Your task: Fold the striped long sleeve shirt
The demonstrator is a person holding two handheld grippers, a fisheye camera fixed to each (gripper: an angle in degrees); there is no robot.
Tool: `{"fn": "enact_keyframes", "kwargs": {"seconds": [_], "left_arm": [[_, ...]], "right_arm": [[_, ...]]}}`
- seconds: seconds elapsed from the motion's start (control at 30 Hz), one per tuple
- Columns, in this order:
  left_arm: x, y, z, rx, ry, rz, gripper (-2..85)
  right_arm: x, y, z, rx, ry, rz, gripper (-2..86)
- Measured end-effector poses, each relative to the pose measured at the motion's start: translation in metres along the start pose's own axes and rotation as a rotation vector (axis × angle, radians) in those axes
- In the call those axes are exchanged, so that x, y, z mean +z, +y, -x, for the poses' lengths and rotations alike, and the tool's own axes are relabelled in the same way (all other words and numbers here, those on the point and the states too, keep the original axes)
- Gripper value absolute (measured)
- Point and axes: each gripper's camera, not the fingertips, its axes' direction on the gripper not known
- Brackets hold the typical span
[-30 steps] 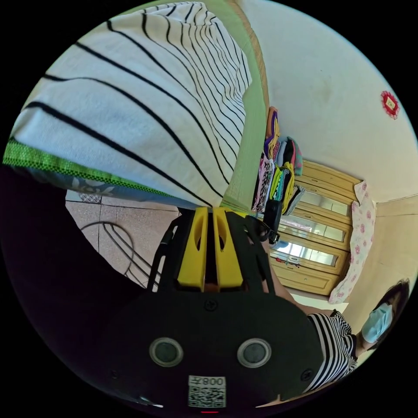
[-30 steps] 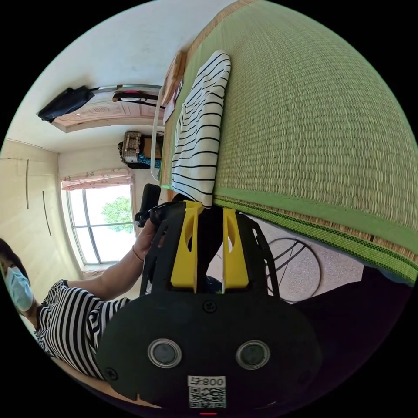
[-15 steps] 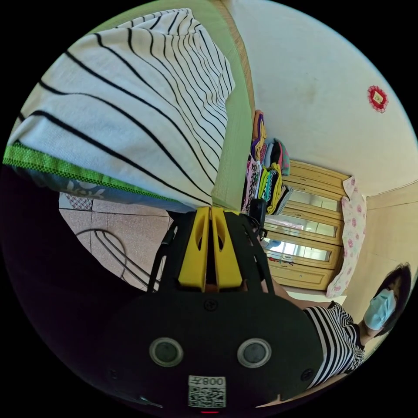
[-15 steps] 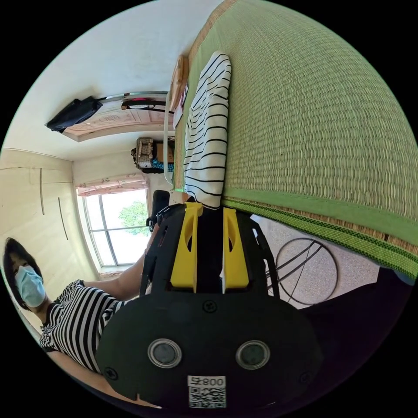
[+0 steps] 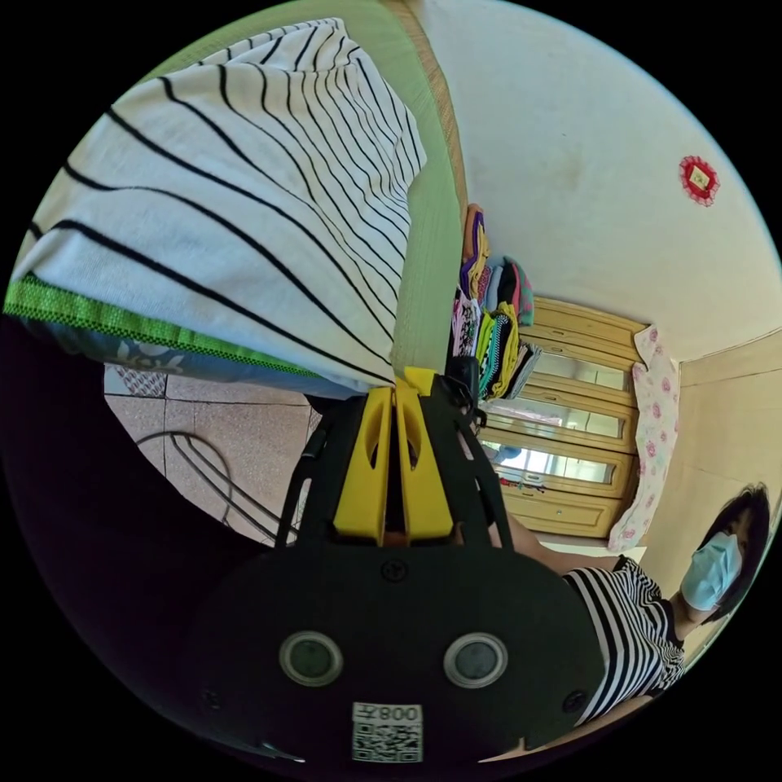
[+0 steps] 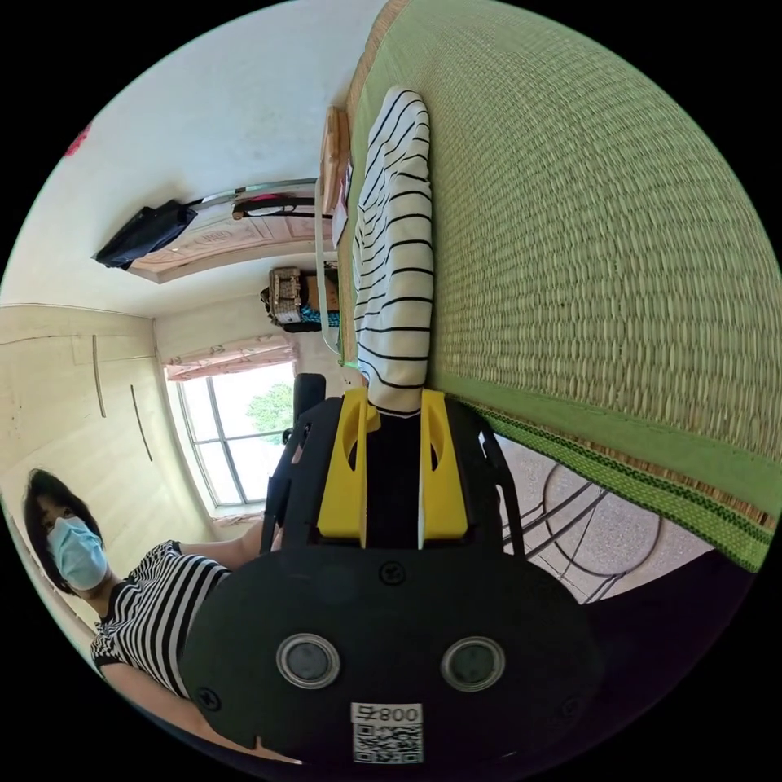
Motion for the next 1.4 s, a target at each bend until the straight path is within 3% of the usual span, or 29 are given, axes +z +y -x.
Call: {"fn": "enact_keyframes", "kwargs": {"seconds": [0.97,1.4], "left_arm": [[0.031,0.009,-0.040,0.008,0.038,-0.014,0.5],[0.004,0.027,-0.035,-0.007,0.010,-0.096,2.4]], "right_arm": [[0.024,-0.019,0.006,0.045,-0.064,0.000,7.3],[0.025,-0.017,0.023,0.046,-0.030,0.008,3.1]]}}
